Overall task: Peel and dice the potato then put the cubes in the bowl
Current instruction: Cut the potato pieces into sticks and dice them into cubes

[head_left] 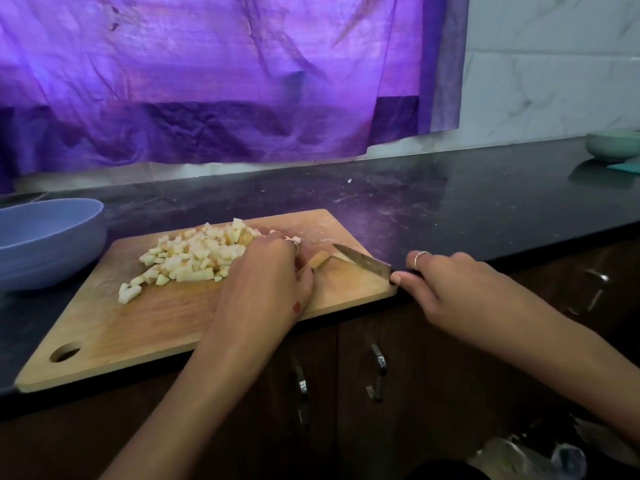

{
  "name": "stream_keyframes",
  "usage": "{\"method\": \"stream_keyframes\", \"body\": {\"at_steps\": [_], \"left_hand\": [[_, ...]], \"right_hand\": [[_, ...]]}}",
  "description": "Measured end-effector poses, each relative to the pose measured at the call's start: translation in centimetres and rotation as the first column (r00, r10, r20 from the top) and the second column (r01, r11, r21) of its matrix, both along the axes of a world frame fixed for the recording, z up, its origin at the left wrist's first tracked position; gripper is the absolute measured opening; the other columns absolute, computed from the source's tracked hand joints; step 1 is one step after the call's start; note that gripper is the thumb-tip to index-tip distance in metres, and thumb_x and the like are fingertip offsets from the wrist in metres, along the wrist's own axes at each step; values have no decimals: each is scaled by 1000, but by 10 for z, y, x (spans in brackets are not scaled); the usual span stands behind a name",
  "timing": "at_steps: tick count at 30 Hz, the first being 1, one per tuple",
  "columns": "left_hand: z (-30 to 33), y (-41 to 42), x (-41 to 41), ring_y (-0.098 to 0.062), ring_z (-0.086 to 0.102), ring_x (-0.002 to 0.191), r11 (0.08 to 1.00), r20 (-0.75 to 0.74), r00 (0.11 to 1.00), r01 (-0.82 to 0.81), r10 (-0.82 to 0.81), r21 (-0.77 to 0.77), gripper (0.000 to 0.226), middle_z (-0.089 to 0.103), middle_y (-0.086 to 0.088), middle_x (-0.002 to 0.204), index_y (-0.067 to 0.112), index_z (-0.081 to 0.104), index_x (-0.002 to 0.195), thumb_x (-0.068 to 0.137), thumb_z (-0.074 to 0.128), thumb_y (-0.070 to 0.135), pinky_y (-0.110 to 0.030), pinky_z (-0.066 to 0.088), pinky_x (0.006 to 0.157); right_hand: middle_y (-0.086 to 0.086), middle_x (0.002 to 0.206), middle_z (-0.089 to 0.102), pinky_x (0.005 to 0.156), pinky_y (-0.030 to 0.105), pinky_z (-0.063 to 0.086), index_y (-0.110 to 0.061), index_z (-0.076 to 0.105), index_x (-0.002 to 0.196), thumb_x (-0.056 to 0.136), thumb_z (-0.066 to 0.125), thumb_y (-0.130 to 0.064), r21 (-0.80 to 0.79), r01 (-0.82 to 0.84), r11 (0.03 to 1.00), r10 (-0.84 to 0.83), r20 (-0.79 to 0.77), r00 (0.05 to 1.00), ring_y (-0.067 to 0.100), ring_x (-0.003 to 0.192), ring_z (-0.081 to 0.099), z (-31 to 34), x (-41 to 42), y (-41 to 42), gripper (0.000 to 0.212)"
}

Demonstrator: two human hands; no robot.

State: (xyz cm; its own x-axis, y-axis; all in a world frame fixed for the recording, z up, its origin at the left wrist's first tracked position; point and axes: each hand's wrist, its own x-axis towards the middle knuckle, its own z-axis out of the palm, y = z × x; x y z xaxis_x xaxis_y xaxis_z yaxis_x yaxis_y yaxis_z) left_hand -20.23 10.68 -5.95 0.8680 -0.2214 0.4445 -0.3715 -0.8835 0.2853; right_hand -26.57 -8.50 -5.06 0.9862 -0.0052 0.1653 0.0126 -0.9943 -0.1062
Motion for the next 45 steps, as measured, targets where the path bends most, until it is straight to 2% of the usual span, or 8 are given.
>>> {"method": "stream_keyframes", "body": {"at_steps": [5,10,20,26,31,35,41,45], "left_hand": [[-4,12,-15,-6,52,80,1000,45,999,5,-5,-2,15,58,11,92,25,69,99,91,59,33,-24,45,69],[-8,25,-32,-8,57,77,999,64,998,11,-8,-46,16,61,10,83,24,71,99,92,59,31,-28,51,68],[-14,28,-33,-15,57,79,990,142,986,97,-82,-103,15,63,6,85,23,74,98,90,62,26,-37,52,70],[-21,29,-35,-14,56,78,978,149,984,120,-95,-170,15,64,4,85,18,75,98,89,64,22,-33,49,70],[-21,30,-33,-5,51,78,965,102,990,116,-94,-236,16,58,12,85,24,74,101,89,65,23,-18,35,68],[-21,31,-31,-3,49,76,954,81,991,124,-106,-274,14,56,13,83,24,75,99,88,67,21,-11,36,61],[-23,32,-31,0,45,69,956,103,989,132,-109,-262,12,53,14,79,24,75,95,87,67,20,-5,34,62],[-22,31,-33,-5,49,76,961,87,992,116,-97,-251,13,54,12,80,25,74,96,88,65,21,-8,33,61]], "right_hand": [[-1,81,54,68,39,46,-31,37,92,98,32,-47,114,-59,992,50,80,996,27,80,56,-1,1,2,17],[-6,76,55,62,34,48,-42,44,118,98,36,-46,214,-133,968,113,105,988,15,68,56,-7,-18,9,23],[-1,114,65,83,44,51,-55,37,126,94,33,-51,126,-118,985,101,129,986,30,100,62,-10,1,9,33],[2,90,66,65,36,49,-63,34,131,95,34,-47,191,-161,968,129,172,977,24,66,56,-10,-13,19,40],[-1,76,61,63,36,48,-68,32,129,90,29,-51,199,-139,970,108,159,981,23,59,48,-14,-21,20,42],[-3,56,40,57,31,36,-66,38,127,95,35,-46,178,-144,974,116,156,981,15,49,33,-9,-20,23,39],[0,71,62,50,24,33,-61,44,128,94,37,-43,136,-164,977,152,97,984,12,45,38,0,-12,27,39],[0,68,56,52,24,36,-57,46,128,97,38,-39,112,-174,978,171,34,985,13,50,45,6,-1,28,37]]}}
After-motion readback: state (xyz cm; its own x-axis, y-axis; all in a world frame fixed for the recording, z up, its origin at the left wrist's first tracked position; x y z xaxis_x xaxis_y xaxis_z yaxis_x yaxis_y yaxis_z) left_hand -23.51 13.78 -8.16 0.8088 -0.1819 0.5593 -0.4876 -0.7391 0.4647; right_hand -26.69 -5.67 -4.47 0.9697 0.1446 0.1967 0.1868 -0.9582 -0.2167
